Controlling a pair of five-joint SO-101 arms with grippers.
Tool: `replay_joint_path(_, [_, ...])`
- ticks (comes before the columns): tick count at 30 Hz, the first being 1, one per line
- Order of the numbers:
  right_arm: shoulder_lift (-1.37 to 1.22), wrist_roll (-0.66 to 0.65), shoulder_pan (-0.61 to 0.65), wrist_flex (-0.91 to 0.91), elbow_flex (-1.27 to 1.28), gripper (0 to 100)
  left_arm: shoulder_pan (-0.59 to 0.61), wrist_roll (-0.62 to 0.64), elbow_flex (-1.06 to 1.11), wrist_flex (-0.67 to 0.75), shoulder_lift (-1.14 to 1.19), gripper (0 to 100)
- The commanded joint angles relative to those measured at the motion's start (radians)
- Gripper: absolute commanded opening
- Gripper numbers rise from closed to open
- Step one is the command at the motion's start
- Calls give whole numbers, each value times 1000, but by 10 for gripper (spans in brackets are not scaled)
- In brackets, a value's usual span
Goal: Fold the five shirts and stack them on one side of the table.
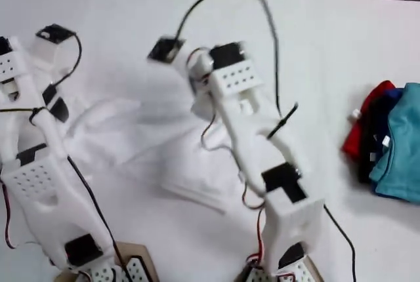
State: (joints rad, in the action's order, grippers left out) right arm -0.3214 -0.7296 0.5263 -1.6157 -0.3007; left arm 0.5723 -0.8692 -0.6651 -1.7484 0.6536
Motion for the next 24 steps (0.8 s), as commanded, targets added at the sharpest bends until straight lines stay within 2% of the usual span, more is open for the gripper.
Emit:
replay_joint_path(1, [133,3,74,10,166,312,-8,-18,50,12,5,184])
replay_joint_path(5, [272,0,165,116,427,312,-14,-17,91,78,60,184])
replay_joint_path(12, [479,3,318,272,845,312,-12,-17,84,91,98,184])
replay_joint_path(17, [549,3,372,328,984,312,-12,-17,84,91,98,184])
replay_joint_path(24, [552,3,377,441,1091,312,-12,-17,87,86,98,184])
